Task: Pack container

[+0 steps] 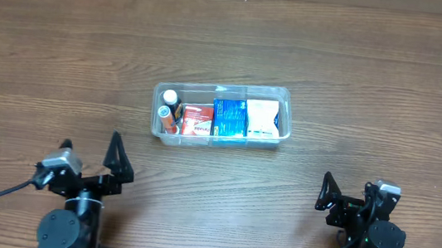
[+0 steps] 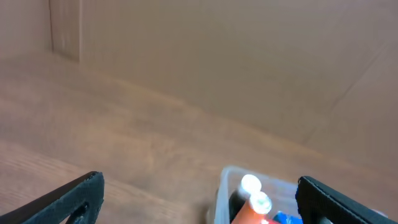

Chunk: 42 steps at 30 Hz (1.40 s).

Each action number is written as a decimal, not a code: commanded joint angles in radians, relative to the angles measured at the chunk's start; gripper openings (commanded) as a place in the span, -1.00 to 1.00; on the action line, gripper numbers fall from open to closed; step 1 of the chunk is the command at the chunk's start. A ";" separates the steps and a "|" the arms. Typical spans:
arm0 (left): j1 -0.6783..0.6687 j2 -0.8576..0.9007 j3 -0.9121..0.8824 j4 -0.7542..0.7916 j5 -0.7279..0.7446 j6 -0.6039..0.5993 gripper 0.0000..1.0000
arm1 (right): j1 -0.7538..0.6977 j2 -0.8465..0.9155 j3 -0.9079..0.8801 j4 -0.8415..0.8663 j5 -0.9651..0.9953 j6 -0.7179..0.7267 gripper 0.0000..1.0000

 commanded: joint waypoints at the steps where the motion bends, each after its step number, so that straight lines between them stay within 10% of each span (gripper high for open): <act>1: 0.006 -0.069 -0.100 0.016 -0.014 -0.064 1.00 | -0.003 -0.012 -0.014 -0.009 0.012 -0.006 1.00; 42: 0.006 -0.069 -0.247 0.038 -0.013 -0.071 1.00 | -0.003 -0.012 -0.015 -0.009 0.012 -0.006 1.00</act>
